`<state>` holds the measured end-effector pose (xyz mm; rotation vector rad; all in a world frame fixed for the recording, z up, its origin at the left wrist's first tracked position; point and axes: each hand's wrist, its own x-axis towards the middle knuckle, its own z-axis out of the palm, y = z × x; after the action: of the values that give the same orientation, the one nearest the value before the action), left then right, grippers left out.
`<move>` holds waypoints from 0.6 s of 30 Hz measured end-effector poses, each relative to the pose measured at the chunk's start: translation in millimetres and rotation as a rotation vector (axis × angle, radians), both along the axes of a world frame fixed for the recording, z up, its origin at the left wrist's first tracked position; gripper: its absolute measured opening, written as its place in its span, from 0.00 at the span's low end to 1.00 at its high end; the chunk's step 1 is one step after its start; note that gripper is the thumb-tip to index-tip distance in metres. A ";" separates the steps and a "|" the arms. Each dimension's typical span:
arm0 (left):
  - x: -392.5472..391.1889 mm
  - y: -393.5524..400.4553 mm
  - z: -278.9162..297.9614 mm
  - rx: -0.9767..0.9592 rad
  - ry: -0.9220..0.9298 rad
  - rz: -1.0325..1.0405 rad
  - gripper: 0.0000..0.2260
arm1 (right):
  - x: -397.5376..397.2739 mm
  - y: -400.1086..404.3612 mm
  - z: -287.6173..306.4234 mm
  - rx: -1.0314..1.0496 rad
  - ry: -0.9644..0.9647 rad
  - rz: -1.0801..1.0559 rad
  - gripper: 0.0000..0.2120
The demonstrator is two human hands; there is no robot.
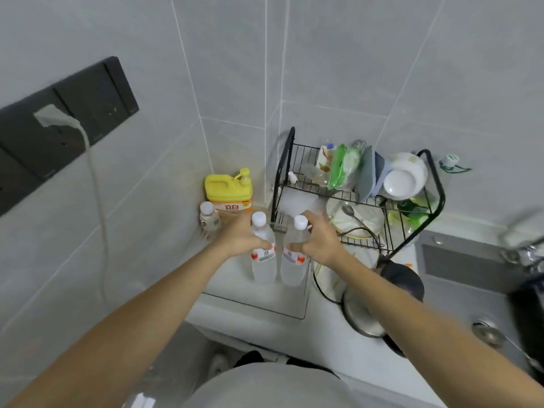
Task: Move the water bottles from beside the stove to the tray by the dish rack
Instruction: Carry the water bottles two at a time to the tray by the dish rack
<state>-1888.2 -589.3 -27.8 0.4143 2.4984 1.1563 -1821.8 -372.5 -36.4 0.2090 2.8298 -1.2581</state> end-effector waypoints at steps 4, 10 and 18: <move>-19.2 18.2 -27.3 -0.067 -0.030 -0.079 0.22 | -3.9 2.5 -18.9 0.035 -0.064 -0.117 0.26; -46.0 27.3 -59.3 -0.063 -0.017 -0.152 0.22 | -11.6 -7.8 -34.3 0.114 -0.103 -0.164 0.27; -45.4 24.4 -80.7 -0.022 0.070 -0.287 0.25 | -7.7 -11.0 -49.9 0.247 -0.092 -0.107 0.26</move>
<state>-1933.6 -564.9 -108.5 0.7902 2.4065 1.0153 -1829.4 -383.6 -86.4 0.4193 2.9208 -0.8837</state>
